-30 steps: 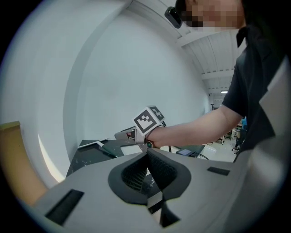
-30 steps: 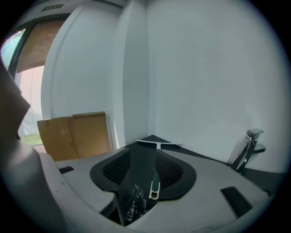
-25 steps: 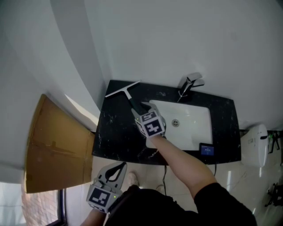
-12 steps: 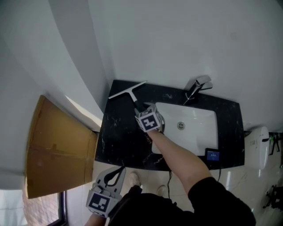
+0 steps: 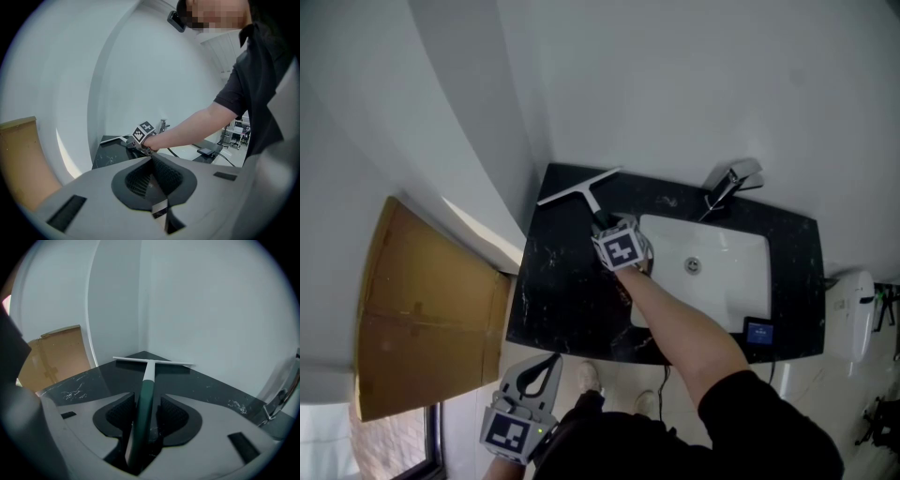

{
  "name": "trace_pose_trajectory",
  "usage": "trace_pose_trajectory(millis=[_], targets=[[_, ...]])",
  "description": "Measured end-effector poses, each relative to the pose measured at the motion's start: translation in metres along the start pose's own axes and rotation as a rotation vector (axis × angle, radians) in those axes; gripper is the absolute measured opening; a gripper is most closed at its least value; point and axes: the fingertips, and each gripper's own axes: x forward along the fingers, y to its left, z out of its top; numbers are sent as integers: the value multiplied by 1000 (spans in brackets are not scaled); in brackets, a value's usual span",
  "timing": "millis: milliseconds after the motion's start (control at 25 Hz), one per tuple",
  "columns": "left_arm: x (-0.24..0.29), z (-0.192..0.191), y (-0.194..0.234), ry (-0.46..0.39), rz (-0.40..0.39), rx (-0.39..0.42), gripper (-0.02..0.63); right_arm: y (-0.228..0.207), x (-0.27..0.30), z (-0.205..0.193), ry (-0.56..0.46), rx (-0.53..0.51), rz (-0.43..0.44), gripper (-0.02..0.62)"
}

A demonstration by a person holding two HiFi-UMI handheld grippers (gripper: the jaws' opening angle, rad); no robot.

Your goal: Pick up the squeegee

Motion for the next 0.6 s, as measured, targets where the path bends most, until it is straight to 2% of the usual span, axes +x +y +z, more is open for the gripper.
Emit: trace_pose_trajectory(millis=[120, 160, 360, 400, 600], targets=[[0, 0, 2, -1, 4, -5, 0, -2, 2, 0, 6, 2, -6, 175], [0, 0, 2, -1, 4, -4, 0, -2, 2, 0, 7, 3, -5, 151], [2, -1, 3, 2, 3, -4, 0, 0, 4, -1, 15, -11, 4, 127], [2, -1, 2, 1, 3, -4, 0, 0, 5, -2, 19, -13, 3, 100], [3, 0, 2, -3, 3, -2, 0, -2, 1, 0, 16, 3, -3, 98]])
